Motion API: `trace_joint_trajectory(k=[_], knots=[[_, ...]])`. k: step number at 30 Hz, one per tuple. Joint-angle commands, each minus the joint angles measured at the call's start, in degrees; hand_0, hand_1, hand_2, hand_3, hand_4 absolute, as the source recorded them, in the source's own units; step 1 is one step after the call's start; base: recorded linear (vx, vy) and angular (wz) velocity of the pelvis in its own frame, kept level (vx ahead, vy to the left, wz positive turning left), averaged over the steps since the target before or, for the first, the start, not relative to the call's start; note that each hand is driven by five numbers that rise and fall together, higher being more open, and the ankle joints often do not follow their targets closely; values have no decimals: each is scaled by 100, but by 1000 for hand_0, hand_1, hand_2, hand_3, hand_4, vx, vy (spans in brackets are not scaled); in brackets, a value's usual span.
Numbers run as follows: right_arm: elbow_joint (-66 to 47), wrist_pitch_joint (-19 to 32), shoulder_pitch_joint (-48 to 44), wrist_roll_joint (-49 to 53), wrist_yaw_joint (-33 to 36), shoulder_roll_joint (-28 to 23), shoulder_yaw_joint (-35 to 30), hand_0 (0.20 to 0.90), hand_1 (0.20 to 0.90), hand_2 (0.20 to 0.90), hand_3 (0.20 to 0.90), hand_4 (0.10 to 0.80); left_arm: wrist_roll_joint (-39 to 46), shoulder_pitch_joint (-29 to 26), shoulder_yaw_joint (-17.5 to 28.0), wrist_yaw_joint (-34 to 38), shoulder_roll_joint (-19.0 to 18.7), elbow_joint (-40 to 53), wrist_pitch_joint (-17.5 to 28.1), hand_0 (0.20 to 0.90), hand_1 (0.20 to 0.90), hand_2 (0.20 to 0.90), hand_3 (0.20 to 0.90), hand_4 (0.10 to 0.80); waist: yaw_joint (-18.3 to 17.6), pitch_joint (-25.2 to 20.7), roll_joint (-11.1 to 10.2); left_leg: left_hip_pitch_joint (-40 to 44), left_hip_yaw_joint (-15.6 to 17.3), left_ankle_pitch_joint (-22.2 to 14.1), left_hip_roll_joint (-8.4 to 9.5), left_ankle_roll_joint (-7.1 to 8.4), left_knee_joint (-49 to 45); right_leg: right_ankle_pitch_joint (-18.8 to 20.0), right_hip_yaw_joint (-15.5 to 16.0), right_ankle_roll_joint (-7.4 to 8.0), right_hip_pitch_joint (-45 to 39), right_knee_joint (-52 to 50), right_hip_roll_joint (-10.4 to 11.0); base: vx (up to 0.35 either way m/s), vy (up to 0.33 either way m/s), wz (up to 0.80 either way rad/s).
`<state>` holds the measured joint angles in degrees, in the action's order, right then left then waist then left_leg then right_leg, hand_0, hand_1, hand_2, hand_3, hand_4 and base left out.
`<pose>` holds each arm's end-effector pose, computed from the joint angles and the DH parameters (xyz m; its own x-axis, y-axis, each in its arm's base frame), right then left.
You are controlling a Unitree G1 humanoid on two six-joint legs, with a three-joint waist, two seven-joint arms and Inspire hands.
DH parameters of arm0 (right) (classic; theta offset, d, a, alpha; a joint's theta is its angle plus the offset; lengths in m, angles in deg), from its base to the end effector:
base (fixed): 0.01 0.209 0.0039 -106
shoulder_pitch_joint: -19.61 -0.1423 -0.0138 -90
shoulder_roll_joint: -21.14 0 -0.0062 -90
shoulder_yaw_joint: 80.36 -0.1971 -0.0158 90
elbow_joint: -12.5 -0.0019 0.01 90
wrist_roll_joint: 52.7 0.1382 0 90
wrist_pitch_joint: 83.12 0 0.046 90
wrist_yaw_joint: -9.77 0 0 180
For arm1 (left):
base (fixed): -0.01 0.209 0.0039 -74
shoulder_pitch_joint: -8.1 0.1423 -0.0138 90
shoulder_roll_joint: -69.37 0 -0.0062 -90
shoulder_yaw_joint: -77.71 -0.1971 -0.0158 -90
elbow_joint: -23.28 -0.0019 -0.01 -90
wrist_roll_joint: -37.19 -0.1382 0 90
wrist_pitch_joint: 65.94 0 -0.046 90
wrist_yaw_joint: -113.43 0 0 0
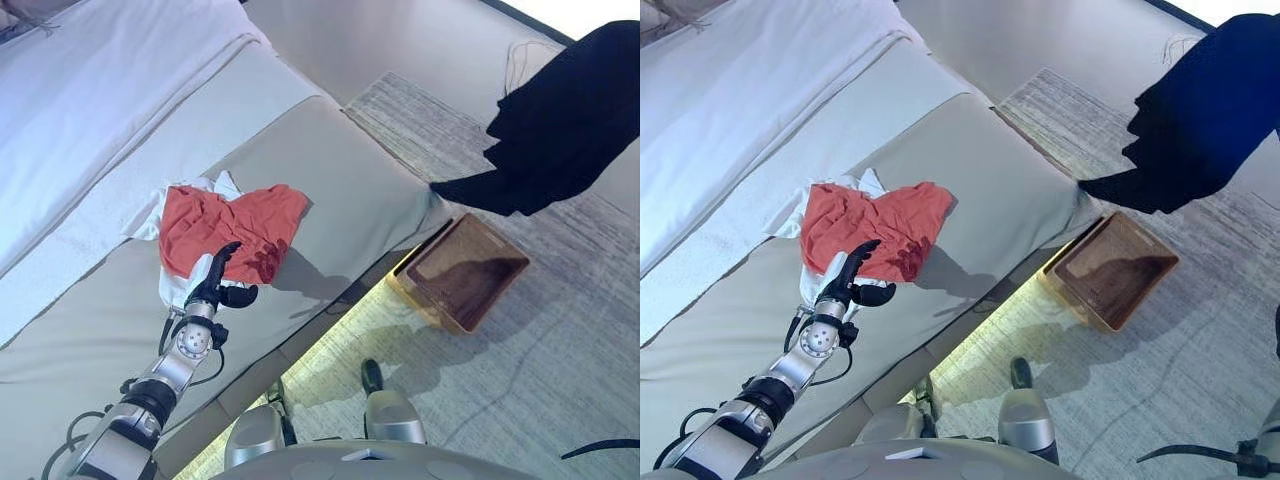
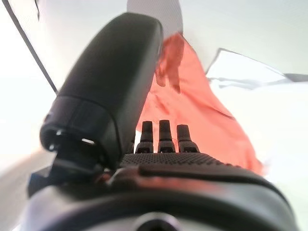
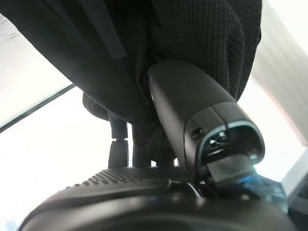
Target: Pick up the clothes from the bed and place them into the basket
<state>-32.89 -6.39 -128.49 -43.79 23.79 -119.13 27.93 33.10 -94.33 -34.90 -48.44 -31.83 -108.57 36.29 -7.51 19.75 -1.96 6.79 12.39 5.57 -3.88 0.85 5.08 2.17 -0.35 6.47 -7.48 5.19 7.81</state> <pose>0.2892 -0.3751 0.2852 0.7137 -0.6005 0.3607 0.6580 0.3983 -0.6390 0.2140 0.2306 -0.0359 0.9668 0.1070 -0.2319 0.0712 0.7588 0.6474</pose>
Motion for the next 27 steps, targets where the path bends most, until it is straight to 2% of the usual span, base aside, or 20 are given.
trace_joint_trajectory(k=[1, 7, 13, 19, 27], knots=[[-393, 293, 100, -149, 33, -486, 27, 300, 300, 300, 200, 100, -152, 57, -87, 99, 15, -343, 209, 900, 900, 900, 900, 800, 98, -1424, -109, 318, -8, -790, -358, 357, -8, 123, -126, -84, 441, -120, -183, -27, -22, -13], [-315, 209, 403, -266, -610, -133, 100, 300, 300, 300, 200, 100, -109, -171, -63, -12, 206, -496, 142, 900, 900, 900, 900, 800, 17, -1343, -73, 315, 55, -781, -366, 363, -8, 129, -171, -130, 563, -178, -242, -41, -17, -8], [338, 375, 460, -127, -919, 422, 169, 300, 300, 300, 200, 100, -118, -301, -123, -40, 373, -629, 126, 900, 900, 900, 900, 800, 49, -1260, -18, 300, 78, -771, -373, 372, -8, 132, -130, -166, 577, -148, -252, -40, -16, -7], [1216, 575, 656, -302, -962, 956, 64, 300, 300, 300, 200, 100, -96, -353, -162, -82, 434, -716, 160, 900, 900, 900, 900, 800, 145, -1191, 53, 334, 88, -767, -379, 377, -8, 150, -51, -185, 529, -92, -228, -3, -34, 1], [1639, 606, 796, -424, -876, 1113, 8, 300, 300, 300, 200, 100, -41, -344, -244, -120, 370, -642, 212, 900, 900, 900, 900, 800, 230, -1073, 144, 255, 11, -741, -350, 388, -8, 183, 27, -179, 577, -59, -196, -20, -30, 5]])
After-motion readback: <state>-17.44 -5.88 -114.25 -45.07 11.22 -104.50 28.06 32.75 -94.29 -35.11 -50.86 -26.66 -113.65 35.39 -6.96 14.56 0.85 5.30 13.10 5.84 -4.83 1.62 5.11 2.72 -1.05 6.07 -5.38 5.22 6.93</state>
